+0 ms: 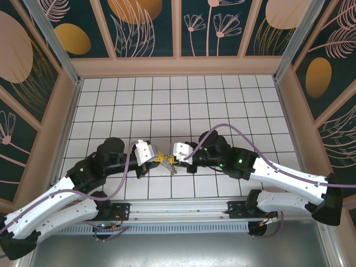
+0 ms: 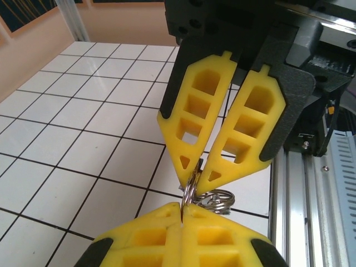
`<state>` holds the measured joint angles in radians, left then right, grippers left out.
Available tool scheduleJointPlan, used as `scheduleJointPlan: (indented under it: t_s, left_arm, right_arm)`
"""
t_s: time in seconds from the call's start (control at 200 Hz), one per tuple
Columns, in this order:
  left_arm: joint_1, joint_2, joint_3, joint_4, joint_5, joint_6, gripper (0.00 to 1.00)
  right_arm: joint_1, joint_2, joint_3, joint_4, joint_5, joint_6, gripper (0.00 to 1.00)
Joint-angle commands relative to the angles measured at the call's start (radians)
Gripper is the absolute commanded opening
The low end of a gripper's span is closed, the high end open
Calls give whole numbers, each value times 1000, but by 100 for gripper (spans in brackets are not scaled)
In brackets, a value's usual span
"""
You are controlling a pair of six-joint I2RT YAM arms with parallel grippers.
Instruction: Put the keys on the keyring
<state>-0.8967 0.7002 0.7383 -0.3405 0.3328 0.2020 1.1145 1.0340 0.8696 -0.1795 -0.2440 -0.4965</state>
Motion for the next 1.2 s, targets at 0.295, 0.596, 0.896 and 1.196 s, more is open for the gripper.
scheduleJointPlan:
  t_s: [0.295, 0.596, 0.896, 1.196]
  left_arm:
    - [-2, 41, 15, -6, 45, -15, 17]
    - [-2, 91, 67, -34, 6, 38, 24]
    - [-2, 103, 76, -22, -26, 40, 27]
    - [-2, 145, 76, -4, 9, 56, 0]
  right_arm:
    - [4, -60, -4, 77, 48, -26, 0]
    - [6, 3, 66, -24, 36, -50, 0]
    - [5, 38, 97, -91, 73, -45, 0]
    - [5, 44, 100, -101, 70, -36, 0]
